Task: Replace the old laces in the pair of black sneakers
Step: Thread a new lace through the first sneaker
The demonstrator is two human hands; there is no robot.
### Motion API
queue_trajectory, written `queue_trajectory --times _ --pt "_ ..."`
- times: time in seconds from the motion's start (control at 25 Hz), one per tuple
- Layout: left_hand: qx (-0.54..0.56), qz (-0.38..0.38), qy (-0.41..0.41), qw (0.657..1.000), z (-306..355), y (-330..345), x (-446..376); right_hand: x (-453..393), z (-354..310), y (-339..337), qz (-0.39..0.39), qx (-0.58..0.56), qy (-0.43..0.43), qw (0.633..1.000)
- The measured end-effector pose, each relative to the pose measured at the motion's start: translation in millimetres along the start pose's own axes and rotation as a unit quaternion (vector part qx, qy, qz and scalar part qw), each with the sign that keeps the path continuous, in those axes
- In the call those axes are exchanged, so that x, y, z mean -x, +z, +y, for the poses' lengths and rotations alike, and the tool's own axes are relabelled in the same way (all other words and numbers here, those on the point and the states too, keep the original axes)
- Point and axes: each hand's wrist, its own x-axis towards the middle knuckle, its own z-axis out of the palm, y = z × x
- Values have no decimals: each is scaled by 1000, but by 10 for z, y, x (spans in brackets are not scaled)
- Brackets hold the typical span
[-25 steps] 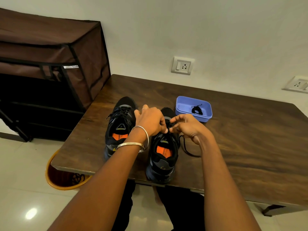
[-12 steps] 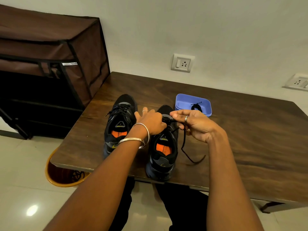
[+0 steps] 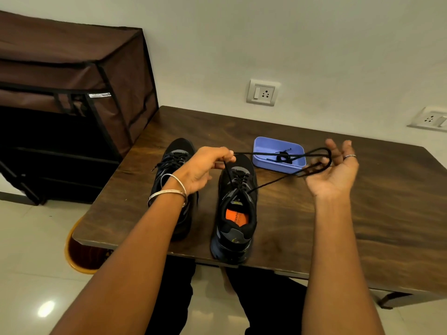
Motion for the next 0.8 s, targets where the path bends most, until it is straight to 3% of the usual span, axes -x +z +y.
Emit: queue_trajectory --times 0.04,0.08,0.12,0.16,0.2,0.24,0.28,0.32,0.4,0.48,0.56,0.6,0.64,0.72,0.8 --pt "-10 34 -1 999 -22 -24 -31 1 -27 -31 61 117 -7 991" --pt "-40 75 2 996 -54 -38 -73 7 -32 -65 120 298 -15 947" --pt "-80 122 6 989 -105 -40 -128 27 -16 -104 167 491 -13 855" --pt "-118 175 12 978 -156 -27 -179 63 11 -116 184 646 0 741" --pt "-137 234 13 962 -193 -14 -216 123 27 -97 183 746 14 640" --pt "-129 290 15 948 -211 -14 -239 166 26 -60 177 795 15 580" --pt "-99 324 16 941 -224 -27 -262 191 14 -17 163 811 -2 561" --pt "-56 336 24 940 -203 -24 -263 194 2 38 126 807 -28 576" --pt "-21 342 52 938 -162 -12 -247 214 59 132 -51 762 -33 645" --pt "-121 367 83 919 -145 19 -205 363 212 247 -223 719 53 656" --pt "-326 383 94 859 -152 70 -144 525 387 325 -284 737 114 602" --pt "-400 361 113 835 -149 99 -106 589 474 346 -284 761 102 574" --pt "-437 308 141 833 -130 131 -66 614 549 343 -271 786 70 551" --pt "-488 121 197 842 -124 220 -32 633 645 282 -229 818 -5 528" --pt "-589 -14 196 784 -186 374 11 606 703 184 -200 821 -56 531"
